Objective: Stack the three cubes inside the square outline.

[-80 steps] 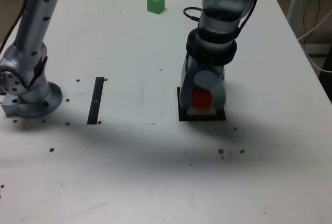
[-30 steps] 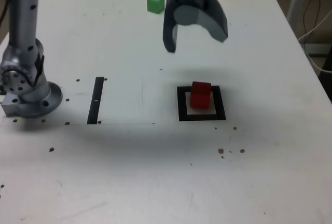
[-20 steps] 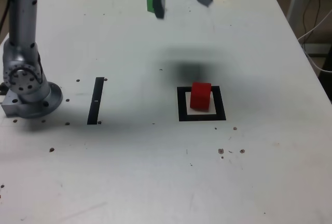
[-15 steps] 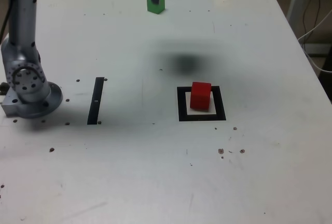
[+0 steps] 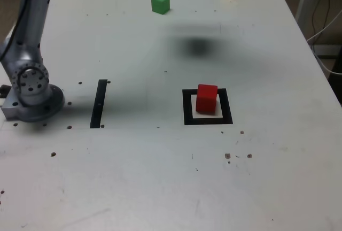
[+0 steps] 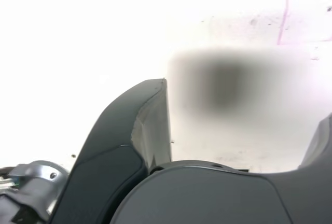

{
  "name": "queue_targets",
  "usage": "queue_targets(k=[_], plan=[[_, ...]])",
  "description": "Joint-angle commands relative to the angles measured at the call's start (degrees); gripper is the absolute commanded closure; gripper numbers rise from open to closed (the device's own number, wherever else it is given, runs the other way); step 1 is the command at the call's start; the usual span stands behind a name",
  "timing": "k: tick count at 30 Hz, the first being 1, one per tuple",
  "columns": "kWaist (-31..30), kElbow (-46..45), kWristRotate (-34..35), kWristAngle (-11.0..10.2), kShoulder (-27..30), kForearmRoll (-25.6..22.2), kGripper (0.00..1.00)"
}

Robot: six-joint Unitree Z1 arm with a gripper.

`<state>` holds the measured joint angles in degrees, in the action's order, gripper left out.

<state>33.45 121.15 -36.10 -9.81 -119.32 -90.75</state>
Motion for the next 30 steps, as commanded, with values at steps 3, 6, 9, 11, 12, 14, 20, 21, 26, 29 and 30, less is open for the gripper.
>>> queue_targets(k=[3, 6, 9, 11, 12, 14, 20, 21, 26, 29, 30], plan=[[1.33, 7.23, -2.05, -0.05, -3.70, -1.74, 0.01], [2.41, 11.45, -3.16, 0.00, -5.99, -2.17, 0.01], [3.79, 16.49, -4.79, 0.08, -8.94, -2.54, 0.01], [4.63, 19.80, -6.15, 0.13, -11.06, -2.75, 0.01], [5.03, 21.53, -6.93, 0.12, -12.22, -2.83, 0.01], [5.76, 25.13, -8.62, 0.06, -14.77, -2.95, 0.01], [6.71, 36.49, -13.79, -0.91, -23.33, -2.99, 0.01], [6.72, 38.25, -14.63, -1.08, -24.67, -2.95, 0.01], [6.68, 45.10, -18.74, -1.66, -29.95, -2.13, 0.01], [6.58, 47.54, -20.70, -2.17, -32.04, -0.51, 0.00], [6.53, 47.98, -21.00, -2.32, -32.38, 0.17, 0.00]])
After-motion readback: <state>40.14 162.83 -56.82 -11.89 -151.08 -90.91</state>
